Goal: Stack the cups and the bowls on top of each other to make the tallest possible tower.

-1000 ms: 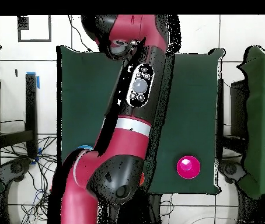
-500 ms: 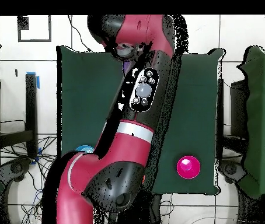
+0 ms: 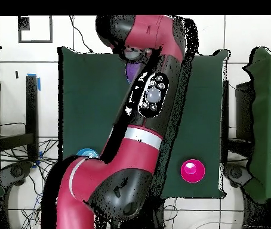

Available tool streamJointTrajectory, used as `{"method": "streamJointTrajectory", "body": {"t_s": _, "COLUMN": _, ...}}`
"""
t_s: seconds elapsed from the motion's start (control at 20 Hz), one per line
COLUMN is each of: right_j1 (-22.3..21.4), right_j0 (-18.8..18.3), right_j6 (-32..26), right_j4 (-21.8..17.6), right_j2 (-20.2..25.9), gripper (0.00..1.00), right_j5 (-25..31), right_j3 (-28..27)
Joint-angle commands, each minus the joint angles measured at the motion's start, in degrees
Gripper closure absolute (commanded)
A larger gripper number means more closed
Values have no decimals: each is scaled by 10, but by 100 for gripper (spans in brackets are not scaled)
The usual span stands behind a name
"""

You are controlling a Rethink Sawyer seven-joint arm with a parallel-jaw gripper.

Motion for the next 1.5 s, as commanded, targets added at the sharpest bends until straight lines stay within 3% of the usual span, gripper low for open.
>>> {"method": "streamJointTrajectory", "body": {"t_s": 0.05, "right_j1": -17, "right_j0": 9, "right_j6": -37, "right_j4": -53, "right_j2": 95, "gripper": 100, "right_j5": -37, "right_j3": 90}}
{"method": "streamJointTrajectory", "body": {"t_s": 0.3, "right_j1": -22, "right_j0": 14, "right_j6": -27, "right_j4": -68, "right_j2": 112, "gripper": 100, "right_j5": -54, "right_j3": 110}}
{"method": "streamJointTrajectory", "body": {"t_s": 0.65, "right_j1": -60, "right_j0": 30, "right_j6": -27, "right_j4": -96, "right_j2": 144, "gripper": 100, "right_j5": -99, "right_j3": 198}}
{"method": "streamJointTrajectory", "body": {"t_s": 1.0, "right_j1": -79, "right_j0": 40, "right_j6": -5, "right_j4": -110, "right_j2": 169, "gripper": 100, "right_j5": -146, "right_j3": 253}}
{"method": "streamJointTrajectory", "body": {"t_s": 1.5, "right_j1": -87, "right_j0": 45, "right_j6": 8, "right_j4": -122, "right_j2": 189, "gripper": 100, "right_j5": -173, "right_j3": 274}}
